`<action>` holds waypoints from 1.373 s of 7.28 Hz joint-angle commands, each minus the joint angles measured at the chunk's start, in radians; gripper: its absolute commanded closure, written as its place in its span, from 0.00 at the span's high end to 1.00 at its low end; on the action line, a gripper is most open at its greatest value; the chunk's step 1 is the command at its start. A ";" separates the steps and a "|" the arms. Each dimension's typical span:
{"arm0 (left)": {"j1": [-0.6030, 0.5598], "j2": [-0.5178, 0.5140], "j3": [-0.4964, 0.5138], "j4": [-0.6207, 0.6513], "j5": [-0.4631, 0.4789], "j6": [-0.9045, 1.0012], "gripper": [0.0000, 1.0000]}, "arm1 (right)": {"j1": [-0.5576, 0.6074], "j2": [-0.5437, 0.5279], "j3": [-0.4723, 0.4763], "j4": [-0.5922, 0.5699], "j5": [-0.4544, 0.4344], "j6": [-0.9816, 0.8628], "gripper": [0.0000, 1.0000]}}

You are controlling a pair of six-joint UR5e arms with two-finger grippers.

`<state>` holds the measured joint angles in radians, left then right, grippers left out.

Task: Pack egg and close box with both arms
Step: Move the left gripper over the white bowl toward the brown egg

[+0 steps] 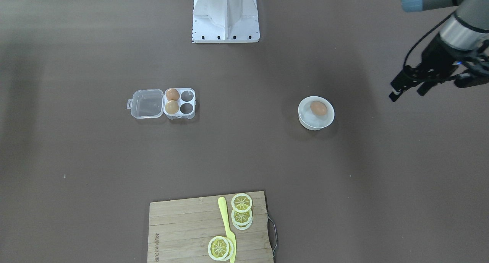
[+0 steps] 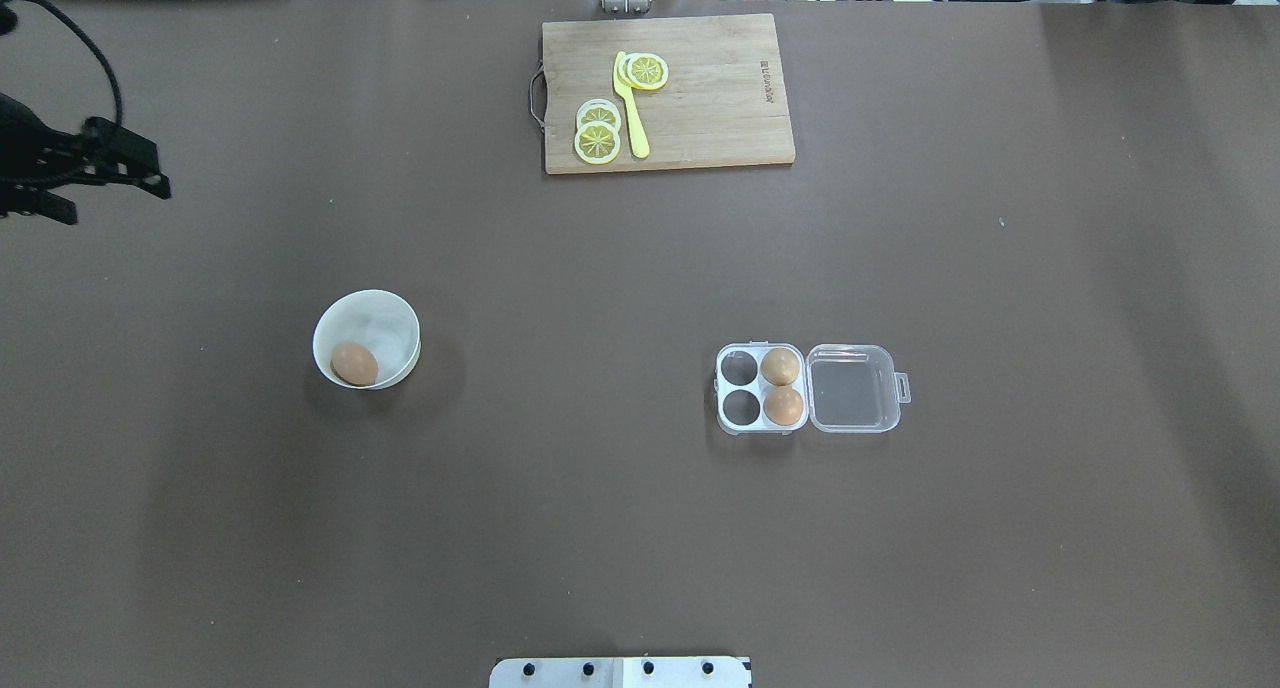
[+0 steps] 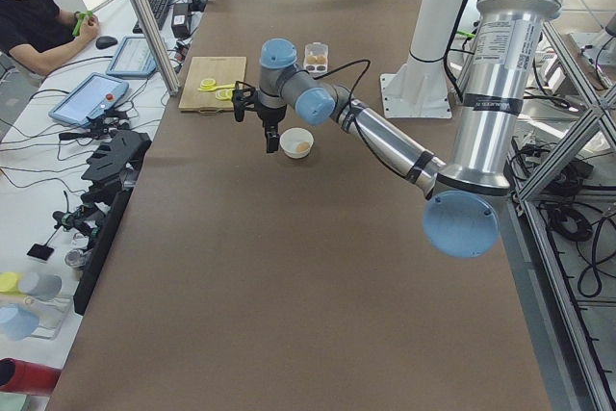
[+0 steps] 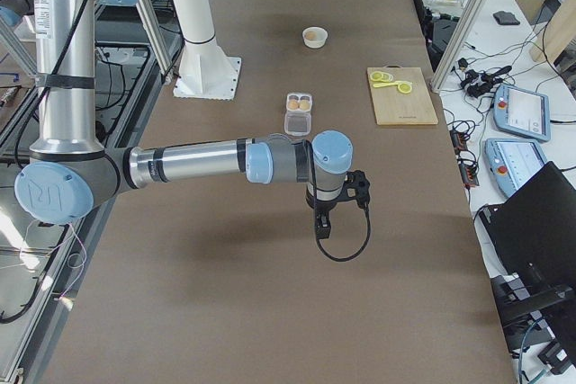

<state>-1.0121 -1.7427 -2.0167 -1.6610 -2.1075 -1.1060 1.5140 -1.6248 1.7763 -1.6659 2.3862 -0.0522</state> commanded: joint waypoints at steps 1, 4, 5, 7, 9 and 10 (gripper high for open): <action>0.160 -0.088 0.028 0.015 0.116 -0.231 0.96 | 0.000 0.000 0.002 0.000 0.001 0.000 1.00; 0.282 -0.153 0.122 0.003 0.210 -0.330 0.92 | -0.008 0.010 0.043 0.003 0.080 0.000 1.00; 0.309 -0.161 0.147 -0.014 0.213 -0.351 0.89 | -0.011 0.010 0.064 0.003 0.105 0.002 1.00; 0.351 -0.182 0.182 -0.016 0.211 -0.399 0.86 | -0.046 0.014 0.104 0.005 0.165 0.136 1.00; 0.365 -0.199 0.220 -0.014 0.213 -0.400 0.82 | -0.078 0.014 0.138 0.005 0.165 0.207 1.00; 0.368 -0.199 0.230 -0.013 0.212 -0.399 0.82 | -0.081 0.014 0.137 0.005 0.165 0.207 1.00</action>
<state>-0.6508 -1.9374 -1.8016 -1.6752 -1.8954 -1.5045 1.4437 -1.6109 1.9062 -1.6613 2.5495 0.1354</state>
